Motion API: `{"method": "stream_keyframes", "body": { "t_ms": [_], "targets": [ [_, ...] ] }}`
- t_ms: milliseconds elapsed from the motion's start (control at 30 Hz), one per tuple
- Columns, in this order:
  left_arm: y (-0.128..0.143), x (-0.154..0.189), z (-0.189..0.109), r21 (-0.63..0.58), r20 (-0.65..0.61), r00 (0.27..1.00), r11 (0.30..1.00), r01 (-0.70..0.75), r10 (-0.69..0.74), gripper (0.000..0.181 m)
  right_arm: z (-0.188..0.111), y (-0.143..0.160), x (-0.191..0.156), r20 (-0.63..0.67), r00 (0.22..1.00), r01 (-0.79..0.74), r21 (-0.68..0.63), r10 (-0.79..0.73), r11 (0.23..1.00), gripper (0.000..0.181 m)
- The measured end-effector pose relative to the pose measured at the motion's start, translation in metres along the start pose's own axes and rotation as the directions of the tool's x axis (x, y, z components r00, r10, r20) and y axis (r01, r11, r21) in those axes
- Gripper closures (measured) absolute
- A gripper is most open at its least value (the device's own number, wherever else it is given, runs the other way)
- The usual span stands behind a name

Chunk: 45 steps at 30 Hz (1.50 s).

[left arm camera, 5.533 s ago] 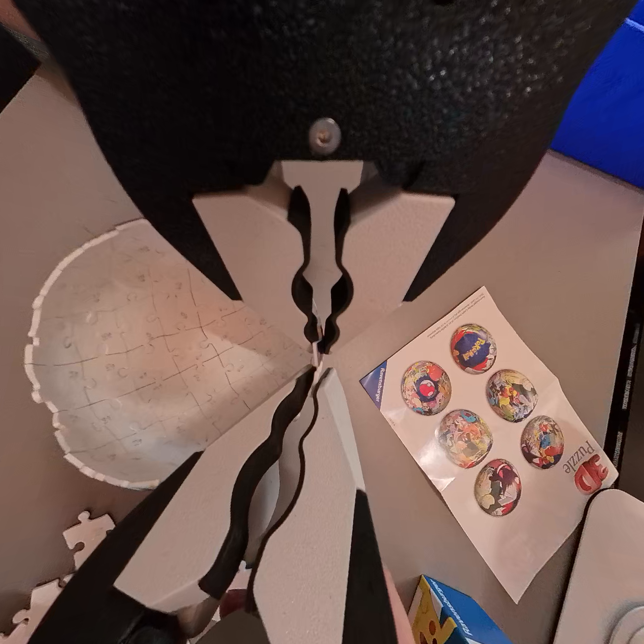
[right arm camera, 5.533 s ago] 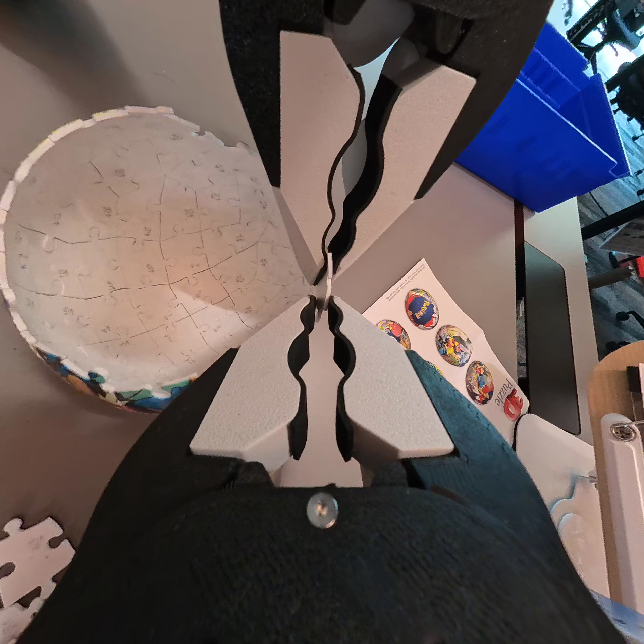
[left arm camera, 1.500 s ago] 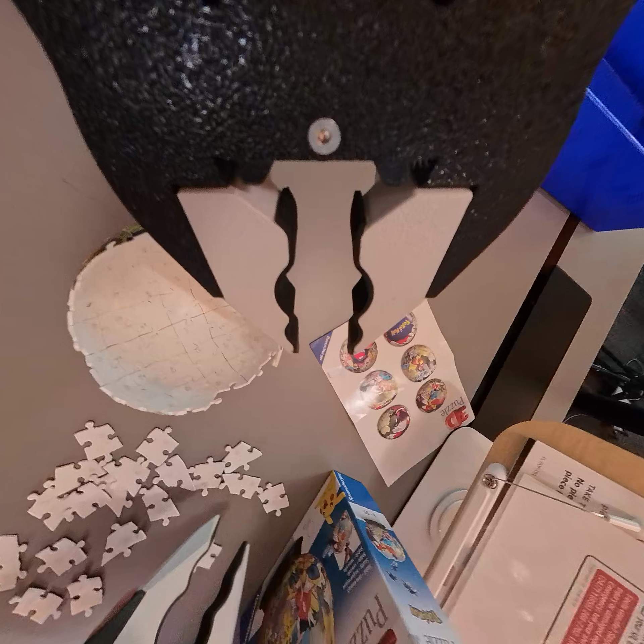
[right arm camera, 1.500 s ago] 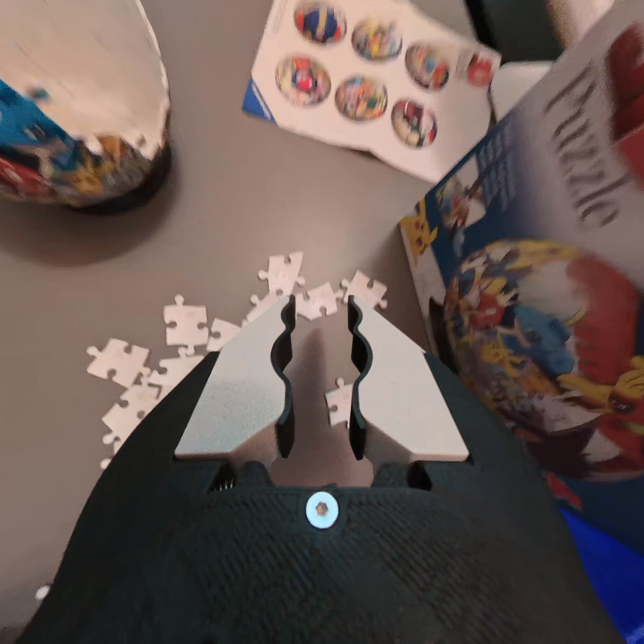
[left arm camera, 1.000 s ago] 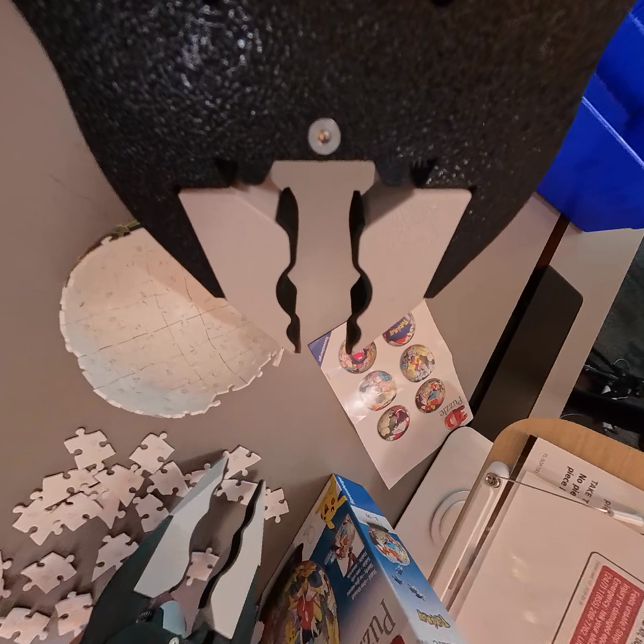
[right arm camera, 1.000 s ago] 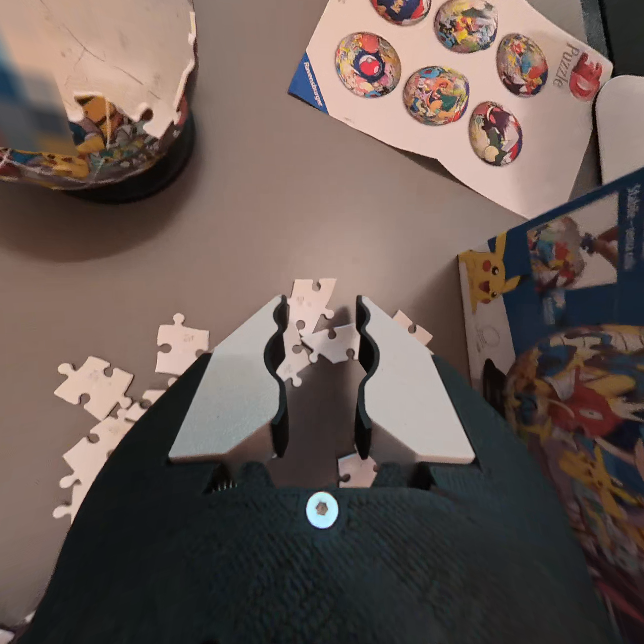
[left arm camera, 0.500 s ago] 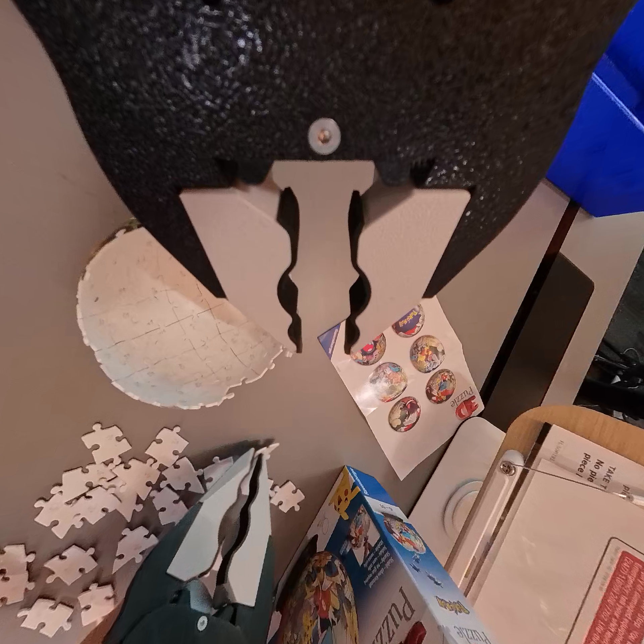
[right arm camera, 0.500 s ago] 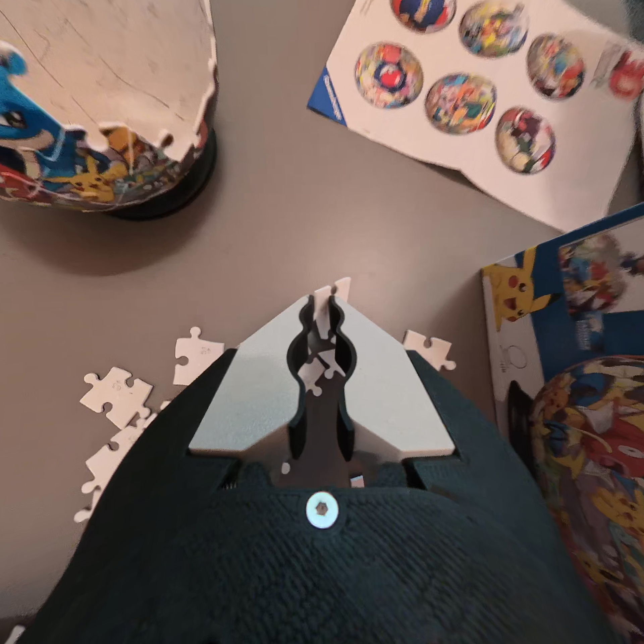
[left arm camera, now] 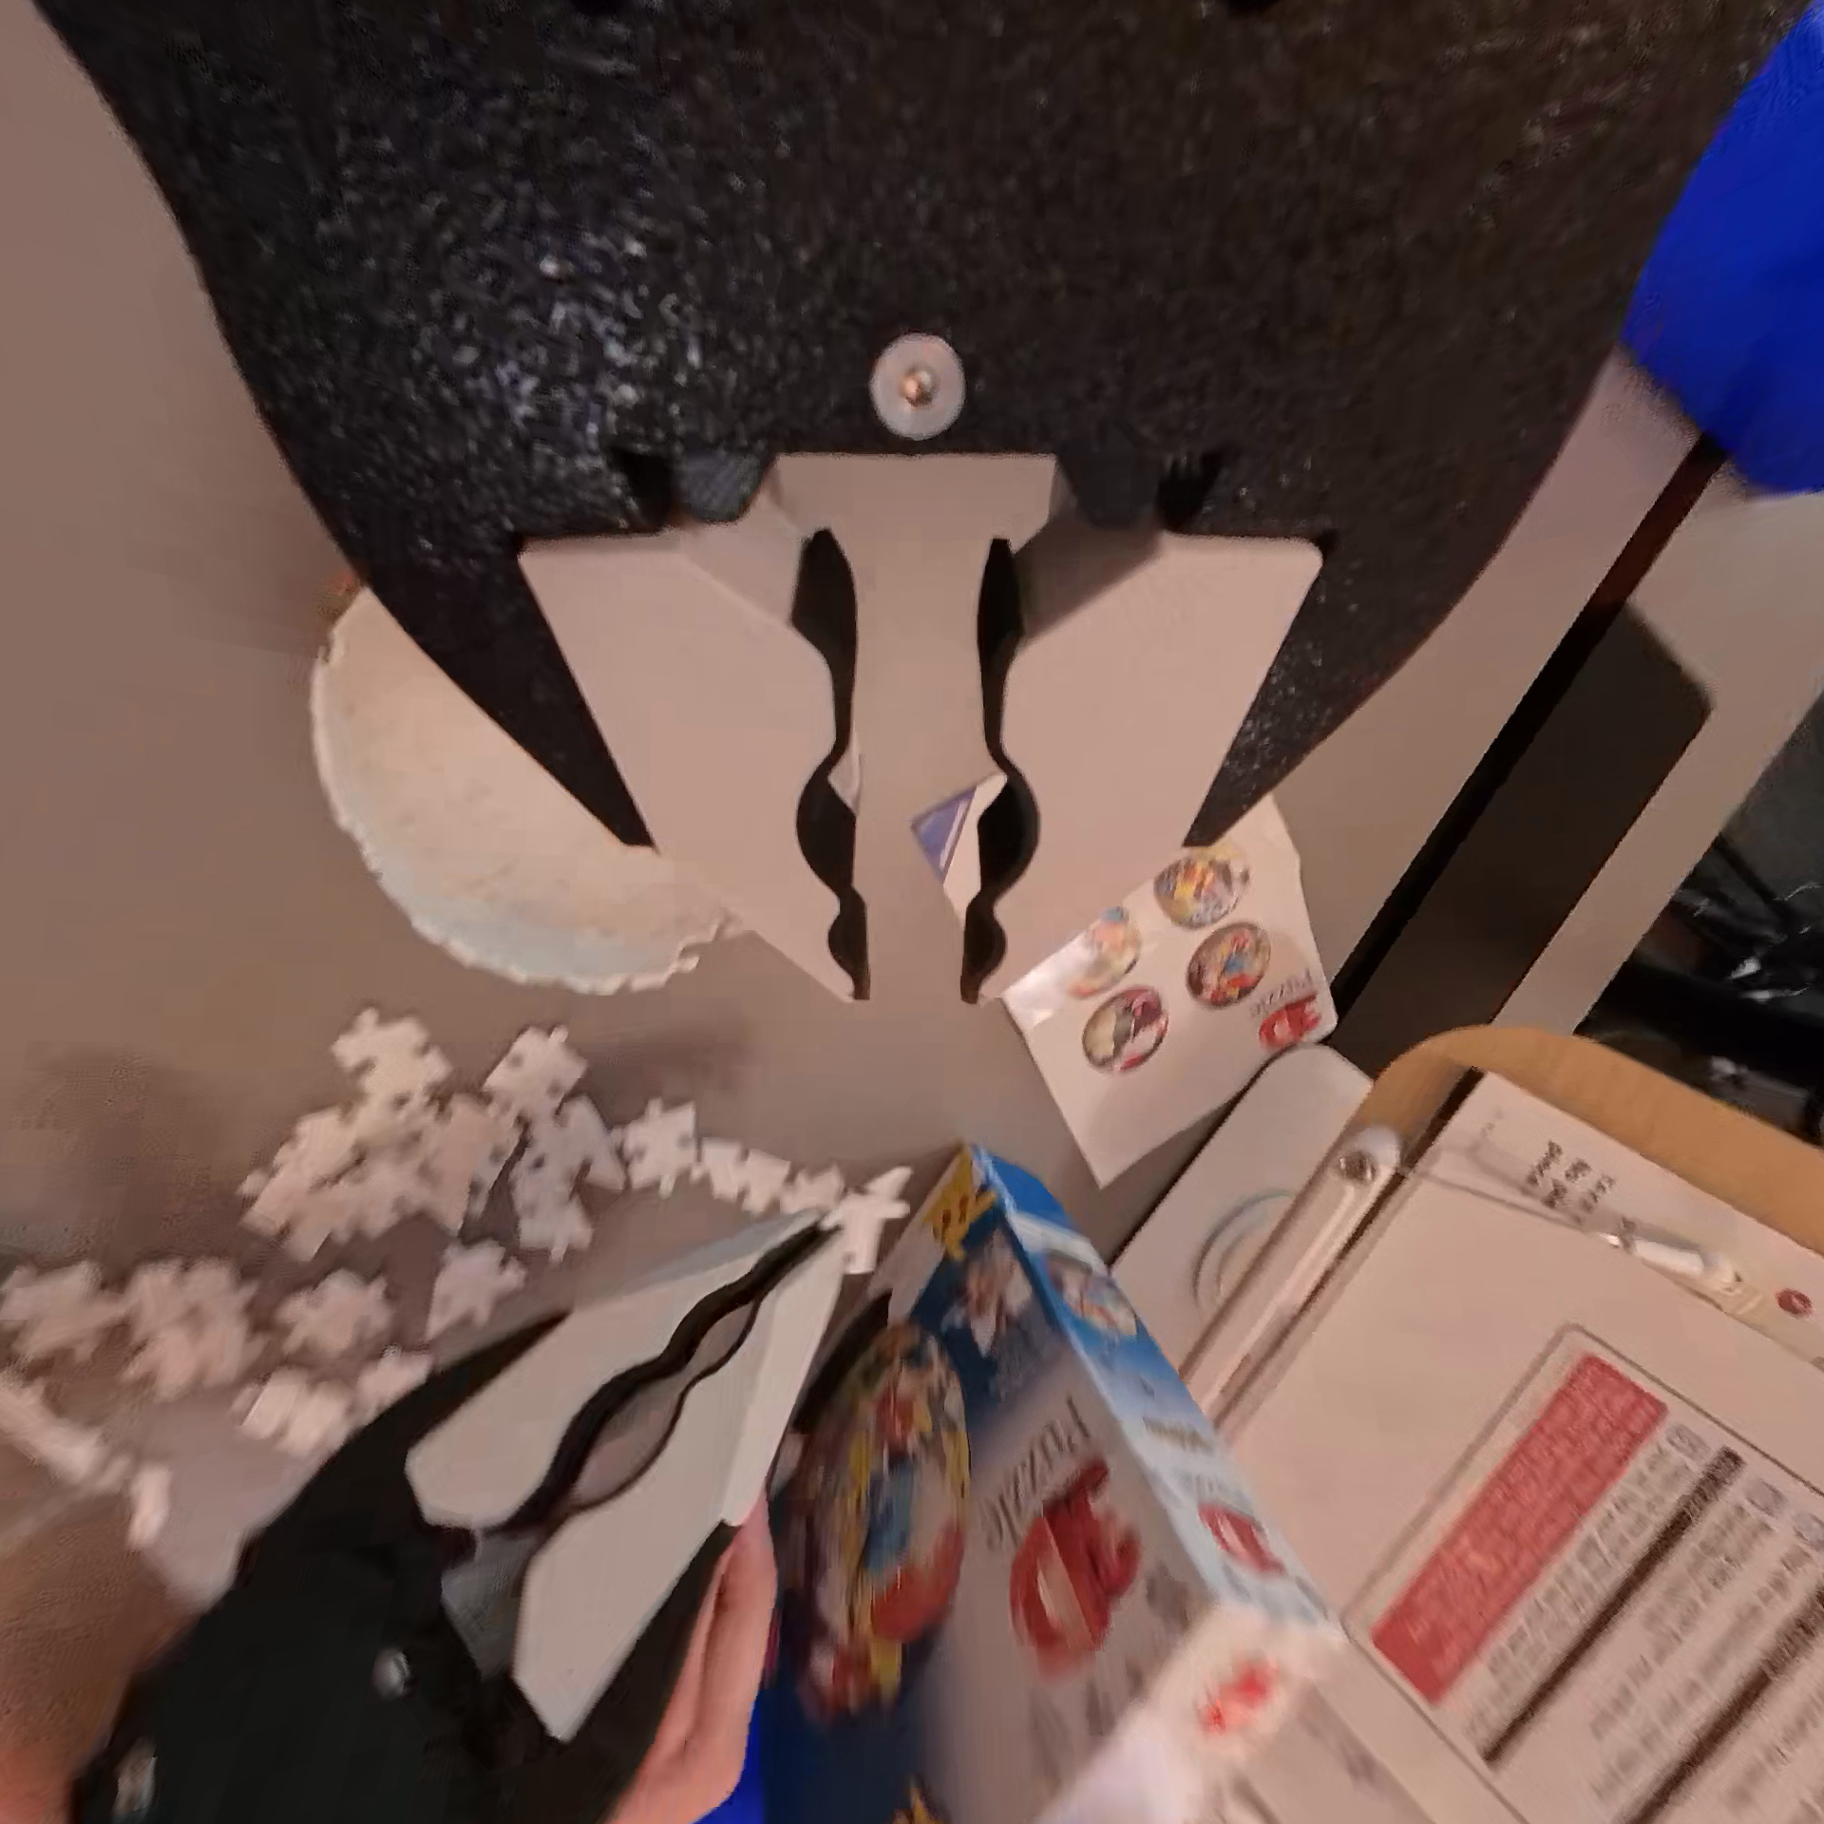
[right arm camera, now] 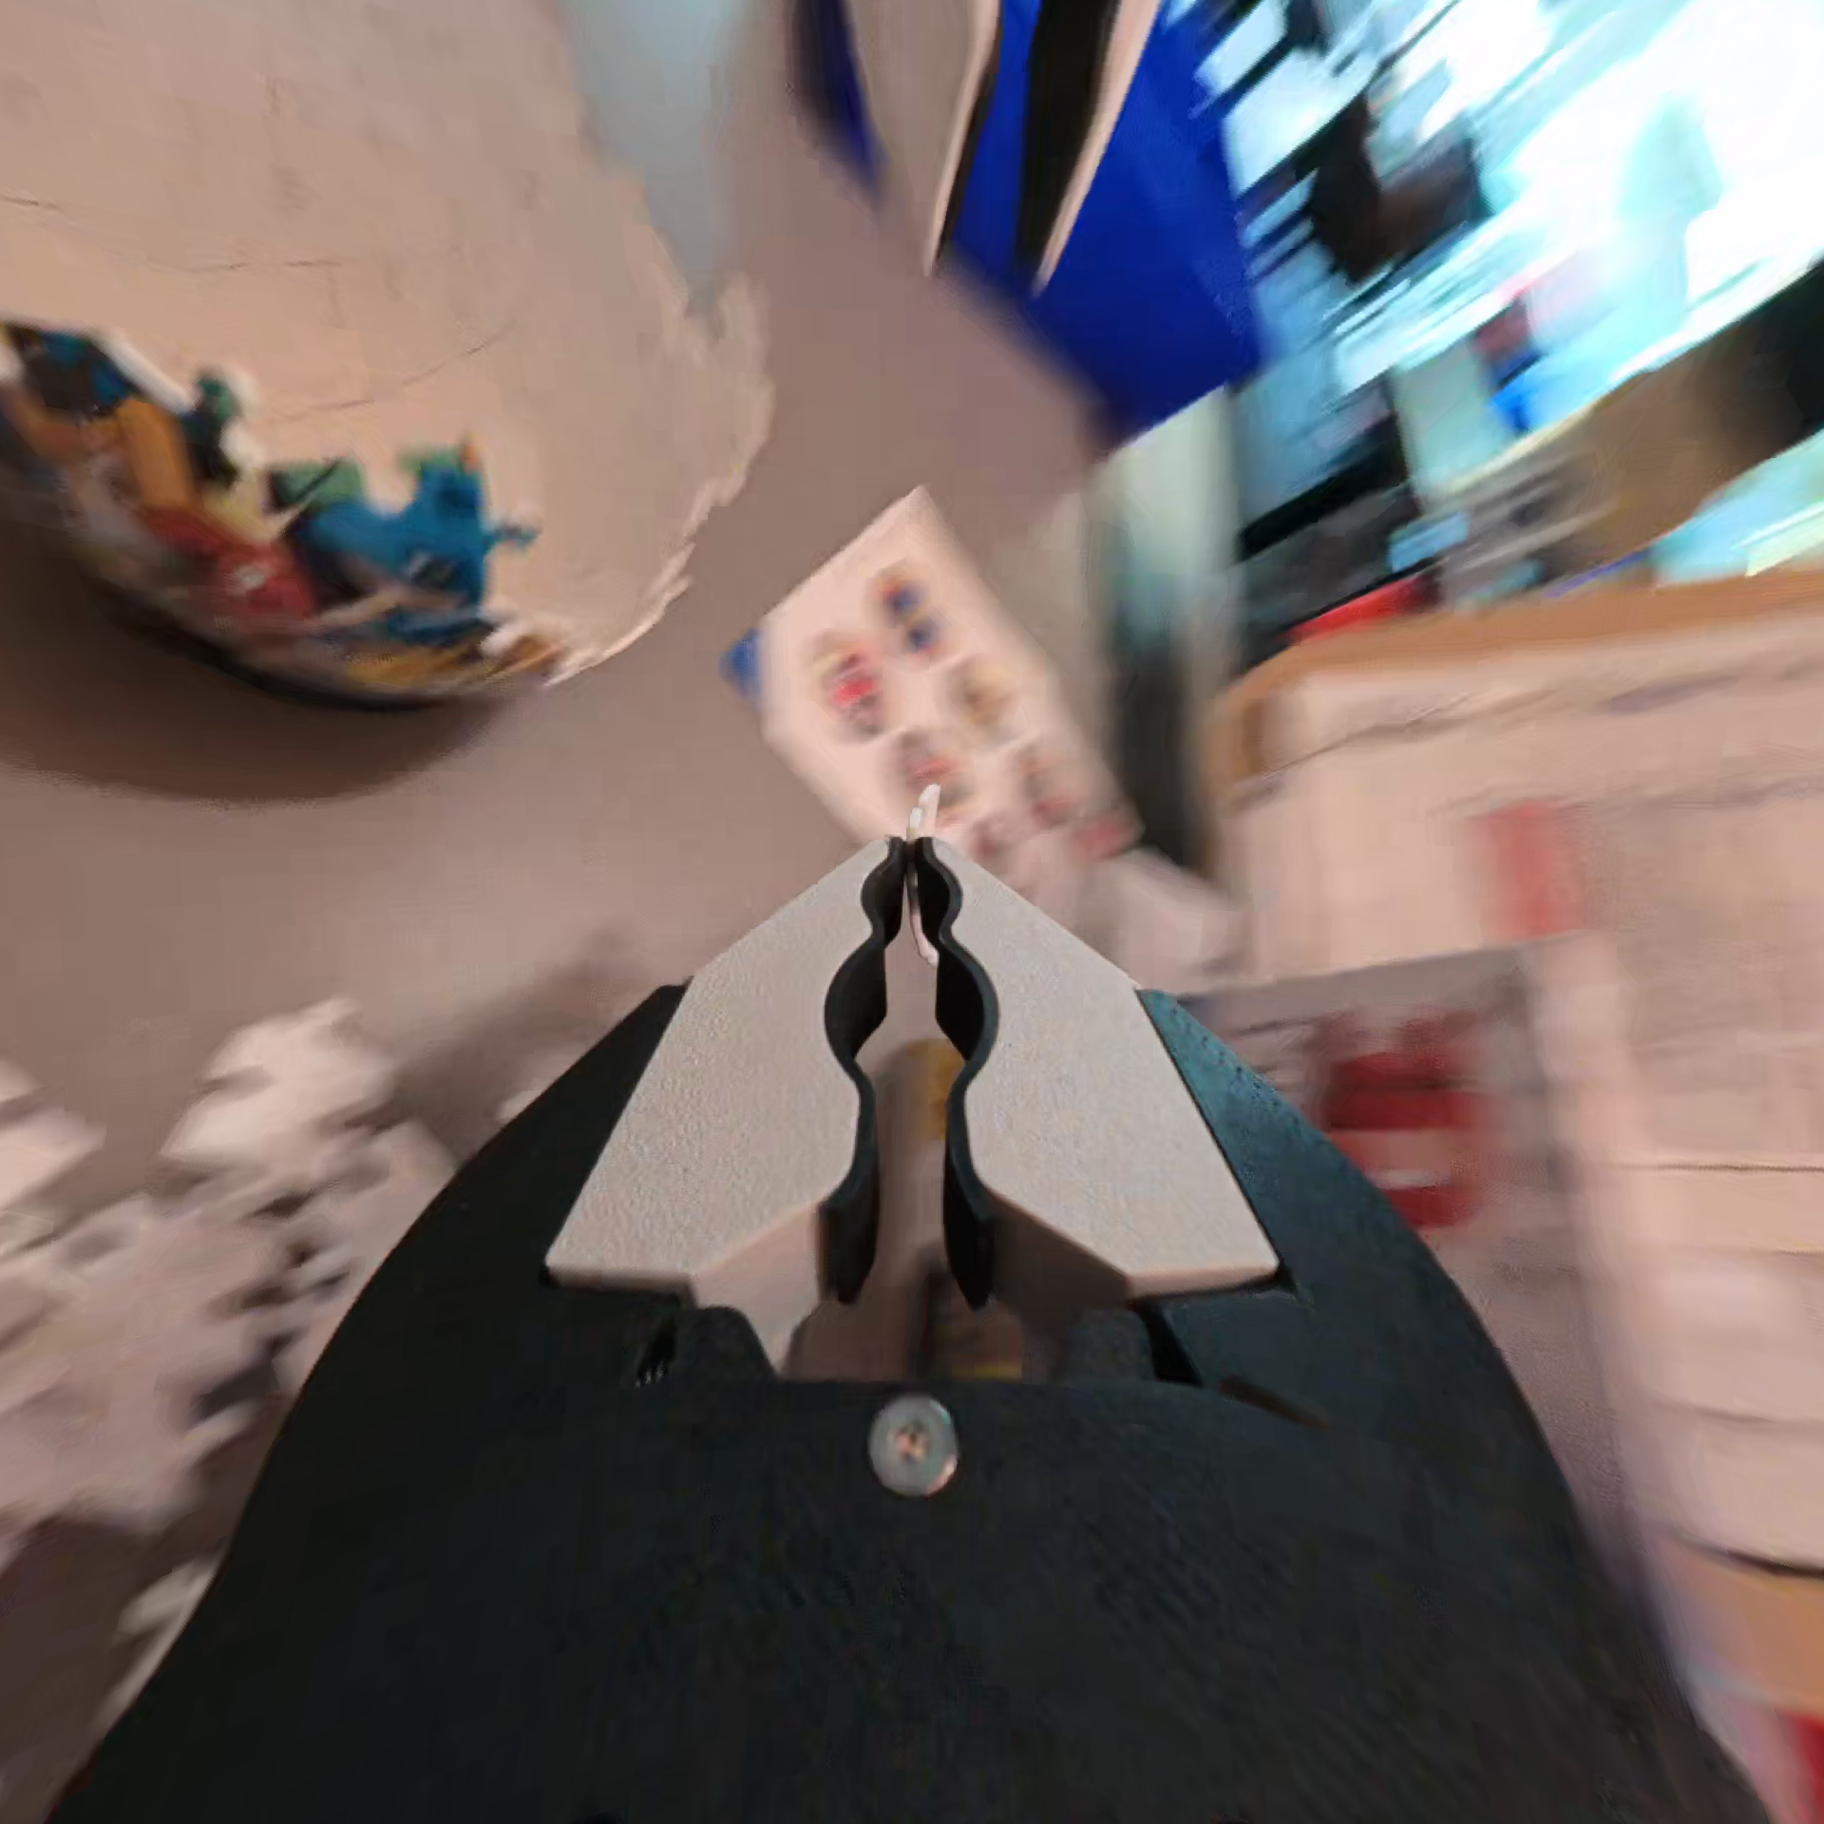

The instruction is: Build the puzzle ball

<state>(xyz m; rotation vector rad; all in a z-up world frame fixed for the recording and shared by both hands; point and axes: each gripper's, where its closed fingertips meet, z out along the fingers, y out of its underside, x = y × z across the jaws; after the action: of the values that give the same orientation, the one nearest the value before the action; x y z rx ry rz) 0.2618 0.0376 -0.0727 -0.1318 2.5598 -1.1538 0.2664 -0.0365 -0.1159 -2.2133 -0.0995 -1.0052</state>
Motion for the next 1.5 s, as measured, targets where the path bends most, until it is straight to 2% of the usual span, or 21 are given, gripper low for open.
{"method": "stream_keyframes", "body": {
  "t_ms": [33, 67, 133, 233, 300, 367, 467, 567, 667, 800, 1000, 1100, 1167, 1200, 1300, 1500],
  "targets": [
    [-0.009, -0.001, -0.002, 0.056, -0.014, 0.999, 0.998, 0.038, -0.037, 0.164, -0.007, -0.021, 0.02, -0.17, 0.979, 0.123, 0.045, -0.114, 0.991, 0.181],
    [-0.017, -0.003, -0.005, 0.11, -0.027, 0.996, 0.99, 0.086, -0.083, 0.163, -0.015, -0.038, 0.035, -0.305, 0.933, 0.217, 0.051, -0.191, 0.975, 0.181],
    [-0.03, -0.01, -0.012, 0.202, -0.066, 0.982, 0.962, 0.185, -0.175, 0.159, -0.025, -0.053, 0.052, -0.453, 0.828, 0.345, -0.051, -0.33, 0.937, 0.181],
    [-0.048, -0.014, -0.024, 0.32, -0.174, 0.94, 0.886, 0.336, -0.294, 0.158, -0.028, -0.068, 0.059, -0.534, 0.66, 0.495, -0.221, -0.529, 0.84, 0.181],
    [-0.055, -0.014, -0.03, 0.353, -0.245, 0.908, 0.841, 0.41, -0.34, 0.158, -0.027, -0.082, 0.058, -0.568, 0.586, 0.543, -0.253, -0.577, 0.801, 0.181],
    [-0.057, -0.008, -0.031, 0.338, -0.306, 0.885, 0.829, 0.445, -0.35, 0.158, -0.032, -0.095, 0.061, -0.621, 0.51, 0.558, -0.288, -0.595, 0.778, 0.181],
    [-0.065, 0.001, -0.036, 0.353, -0.386, 0.855, 0.802, 0.483, -0.345, 0.158, -0.032, -0.108, 0.056, -0.635, 0.478, 0.582, -0.289, -0.607, 0.76, 0.181],
    [-0.067, 0.004, -0.035, 0.346, -0.402, 0.848, 0.8, 0.49, -0.346, 0.159, -0.033, -0.117, 0.052, -0.646, 0.424, 0.615, -0.309, -0.635, 0.726, 0.181],
    [-0.069, 0.008, -0.036, 0.346, -0.431, 0.838, 0.796, 0.497, -0.336, 0.169, -0.032, -0.12, 0.051, -0.648, 0.418, 0.618, -0.311, -0.637, 0.722, 0.181],
    [-0.066, 0.008, -0.034, 0.345, -0.412, 0.855, 0.814, 0.468, -0.317, 0.181, -0.029, -0.118, 0.049, -0.635, 0.463, 0.613, -0.273, -0.618, 0.741, 0.18],
    [-0.06, 0.003, -0.031, 0.34, -0.379, 0.877, 0.837, 0.428, -0.295, 0.181, -0.035, -0.11, 0.047, -0.593, 0.674, 0.521, -0.043, -0.442, 0.852, 0.179],
    [-0.054, 0.003, -0.028, 0.315, -0.362, 0.887, 0.859, 0.404, -0.285, 0.181, -0.044, -0.104, 0.051, -0.496, 0.844, 0.316, 0.148, -0.206, 0.937, 0.17],
    [-0.049, 0.005, -0.025, 0.284, -0.353, 0.896, 0.882, 0.376, -0.269, 0.181, -0.041, -0.094, 0.043, -0.313, 0.95, 0.091, 0.249, -0.009, 0.964, 0.167],
    [-0.046, 0.007, -0.022, 0.265, -0.348, 0.902, 0.896, 0.357, -0.256, 0.181, -0.038, -0.09, 0.038, -0.218, 0.972, -0.021, 0.279, 0.085, 0.96, 0.16],
    [-0.037, 0.016, -0.015, 0.209, -0.341, 0.915, 0.931, 0.3, -0.218, 0.181, -0.034, -0.084, 0.03, -0.046, 0.963, -0.238, 0.32, 0.266, 0.917, 0.155],
    [-0.018, 0.031, 0.004, 0.085, -0.348, 0.918, 0.968, 0.235, -0.192, 0.181, -0.022, -0.075, 0.013, 0.134, 0.927, -0.373, 0.276, 0.349, 0.886, 0.16]
  ]
}}
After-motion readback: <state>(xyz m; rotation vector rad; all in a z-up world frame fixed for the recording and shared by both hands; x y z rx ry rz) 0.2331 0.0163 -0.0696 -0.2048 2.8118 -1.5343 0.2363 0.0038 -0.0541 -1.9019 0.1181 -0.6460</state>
